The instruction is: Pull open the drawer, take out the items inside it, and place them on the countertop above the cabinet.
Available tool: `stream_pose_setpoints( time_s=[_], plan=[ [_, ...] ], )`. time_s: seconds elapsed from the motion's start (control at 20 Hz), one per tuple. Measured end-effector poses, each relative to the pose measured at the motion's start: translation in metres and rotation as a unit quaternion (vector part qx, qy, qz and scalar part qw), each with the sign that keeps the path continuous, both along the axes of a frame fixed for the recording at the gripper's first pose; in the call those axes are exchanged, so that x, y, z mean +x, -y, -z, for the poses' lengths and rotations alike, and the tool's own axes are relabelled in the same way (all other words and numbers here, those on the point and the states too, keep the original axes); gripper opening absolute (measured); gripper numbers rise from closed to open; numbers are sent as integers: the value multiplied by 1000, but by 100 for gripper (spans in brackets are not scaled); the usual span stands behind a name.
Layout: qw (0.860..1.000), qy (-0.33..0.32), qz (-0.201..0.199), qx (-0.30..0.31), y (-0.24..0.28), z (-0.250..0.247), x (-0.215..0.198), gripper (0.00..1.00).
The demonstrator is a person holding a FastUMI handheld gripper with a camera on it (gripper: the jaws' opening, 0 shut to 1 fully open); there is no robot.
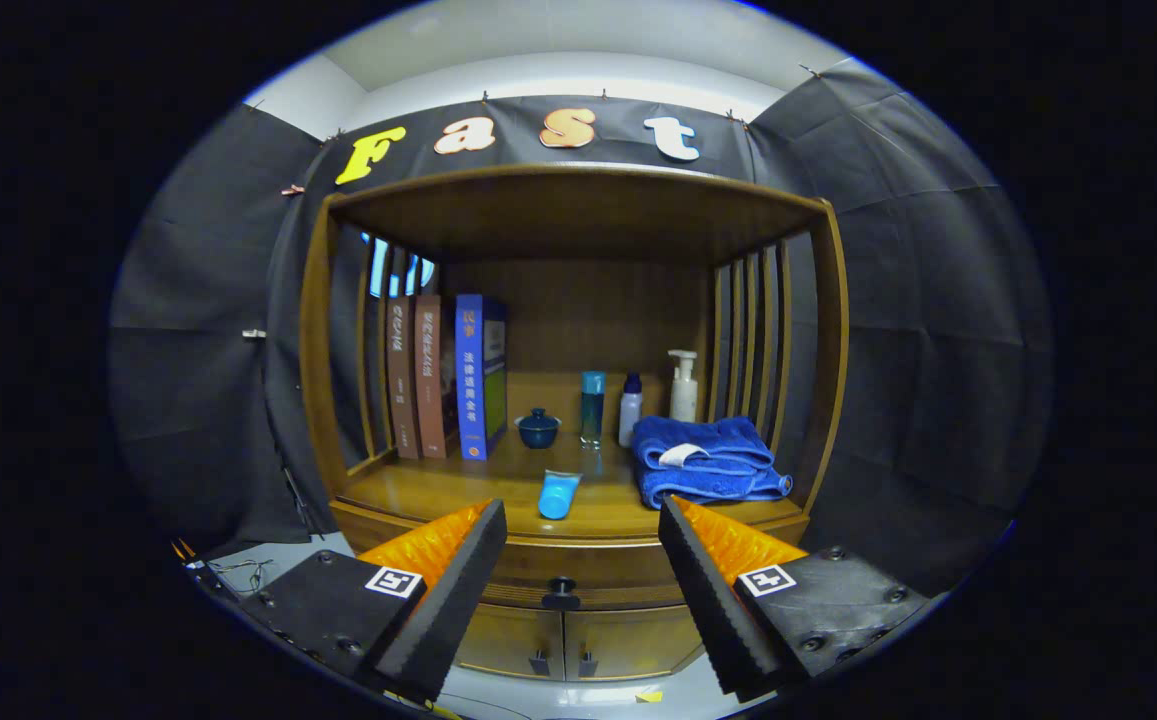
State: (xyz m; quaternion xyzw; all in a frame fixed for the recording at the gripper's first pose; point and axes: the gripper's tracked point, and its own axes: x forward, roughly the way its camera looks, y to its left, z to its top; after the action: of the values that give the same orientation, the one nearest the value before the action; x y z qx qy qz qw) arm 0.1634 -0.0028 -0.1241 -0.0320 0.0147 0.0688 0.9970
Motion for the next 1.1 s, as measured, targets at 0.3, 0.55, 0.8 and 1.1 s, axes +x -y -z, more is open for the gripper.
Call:
stream_pose_setpoints(
  time_s=[0.3, 0.55, 0.8, 1.1],
  plan=[
    [1000, 24, 1, -14, 6, -38, -42, 99],
    [999, 31, 6, -27, 2, -59, -72, 99],
    [999, 44, 3, 0, 7, -80, -93, 99],
    [999, 27, 20, -2, 21, -72, -101, 99]
  ],
)
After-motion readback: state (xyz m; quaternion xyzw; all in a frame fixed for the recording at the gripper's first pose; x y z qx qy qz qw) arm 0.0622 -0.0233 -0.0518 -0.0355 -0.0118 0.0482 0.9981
